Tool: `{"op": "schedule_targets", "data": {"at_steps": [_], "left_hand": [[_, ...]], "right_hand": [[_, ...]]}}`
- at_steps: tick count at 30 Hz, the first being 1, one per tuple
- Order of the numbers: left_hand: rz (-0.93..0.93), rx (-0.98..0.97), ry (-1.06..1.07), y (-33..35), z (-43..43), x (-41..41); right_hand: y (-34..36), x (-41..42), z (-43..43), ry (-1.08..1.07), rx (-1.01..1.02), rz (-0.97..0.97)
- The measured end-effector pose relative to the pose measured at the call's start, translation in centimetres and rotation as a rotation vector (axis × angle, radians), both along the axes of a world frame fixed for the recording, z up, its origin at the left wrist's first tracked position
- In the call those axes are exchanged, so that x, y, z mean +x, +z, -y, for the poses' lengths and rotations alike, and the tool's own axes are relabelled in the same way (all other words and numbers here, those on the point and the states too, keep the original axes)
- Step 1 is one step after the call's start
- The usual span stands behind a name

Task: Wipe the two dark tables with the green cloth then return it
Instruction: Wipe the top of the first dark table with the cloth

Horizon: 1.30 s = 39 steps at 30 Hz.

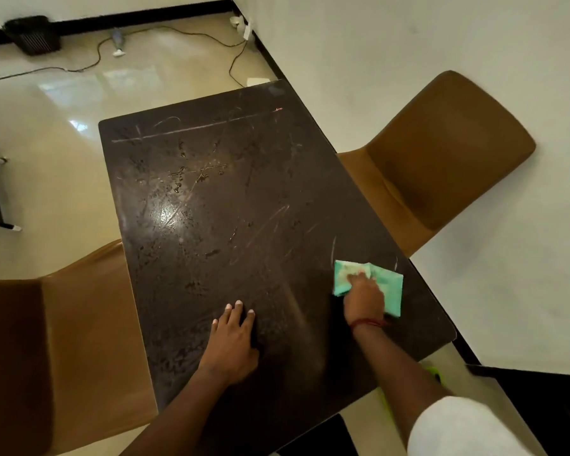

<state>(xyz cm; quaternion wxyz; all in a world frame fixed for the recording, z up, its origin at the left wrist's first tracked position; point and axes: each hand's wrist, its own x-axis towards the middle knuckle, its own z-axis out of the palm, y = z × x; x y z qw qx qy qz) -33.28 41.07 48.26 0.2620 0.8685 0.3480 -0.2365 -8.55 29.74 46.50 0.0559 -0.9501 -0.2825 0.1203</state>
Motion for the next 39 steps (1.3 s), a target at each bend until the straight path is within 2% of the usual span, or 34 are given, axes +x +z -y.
{"op": "schedule_targets", "data": {"at_steps": [2,4,7,8,9,11,13,14,15,17,19,20,23,25,26,27,29,32,33,35,37,39], "left_hand": [[-0.013,-0.008,0.021,0.1,0.2,0.3],[-0.022,-0.005,0.039,0.2,0.6,0.5],[0.001,0.033,0.092,-0.1,0.9,0.8],[0.007,0.048,0.103,-0.1,1.0,0.9],[0.009,0.058,0.121,-0.1,1.2,1.1],[0.010,0.076,0.178,-0.1,1.7,1.7],[0.002,0.103,0.236,0.2,2.5,2.8],[0.003,0.123,0.260,0.1,2.9,3.5],[0.008,0.144,0.279,0.1,3.3,4.3],[0.021,0.157,0.262,0.1,3.9,5.9],[0.045,0.157,0.229,0.0,4.5,7.3],[0.058,0.162,0.224,-0.1,4.8,7.9],[0.088,0.181,0.233,0.0,5.0,9.3],[0.102,0.198,0.278,-0.2,4.7,10.0],[0.100,0.208,0.305,-0.2,4.4,10.2],[0.091,0.212,0.336,-0.3,4.2,10.4],[0.062,0.210,0.371,-0.2,3.8,10.6],[-0.002,0.241,0.377,-0.2,2.9,10.0],[-0.017,0.243,0.376,-0.2,2.7,9.8],[-0.041,0.243,0.383,-0.1,2.6,9.2],[-0.051,0.216,0.411,-0.3,2.6,8.7],[-0.058,0.191,0.419,-0.4,2.7,8.5]], "right_hand": [[-0.2,-3.8,-1.7,0.117,-0.011,-0.068],[-1.0,-6.5,-0.8,0.346,0.042,-0.064],[-1.5,-3.3,2.8,0.619,0.086,0.052],[-1.8,-1.2,3.6,0.652,0.069,0.100],[-1.8,0.9,3.8,0.605,0.049,0.120],[-1.6,2.9,2.3,0.350,0.038,0.071],[-1.4,1.6,0.0,0.130,0.030,-0.018],[-1.0,0.5,-0.8,0.107,0.040,-0.060],[-1.1,-0.4,-1.0,0.180,0.049,-0.079],[-1.5,-0.9,1.1,0.493,0.061,-0.031],[-1.9,2.7,3.9,0.711,0.063,0.054],[-1.8,5.0,4.8,0.710,0.061,0.067],[-1.7,10.2,5.0,0.372,0.062,0.064],[-1.8,9.8,3.0,0.168,0.082,0.007],[-1.6,8.6,2.2,0.141,0.084,-0.015],[-1.7,7.2,1.8,0.182,0.097,-0.041],[-2.5,5.0,3.6,0.441,0.149,-0.037],[-2.6,6.8,8.8,0.725,0.154,0.022],[-2.5,8.7,9.9,0.718,0.168,0.042],[-2.3,11.8,10.1,0.537,0.179,0.030],[-2.1,12.7,7.3,0.312,0.151,-0.017],[-2.0,11.6,4.1,0.214,0.130,-0.034]]}}
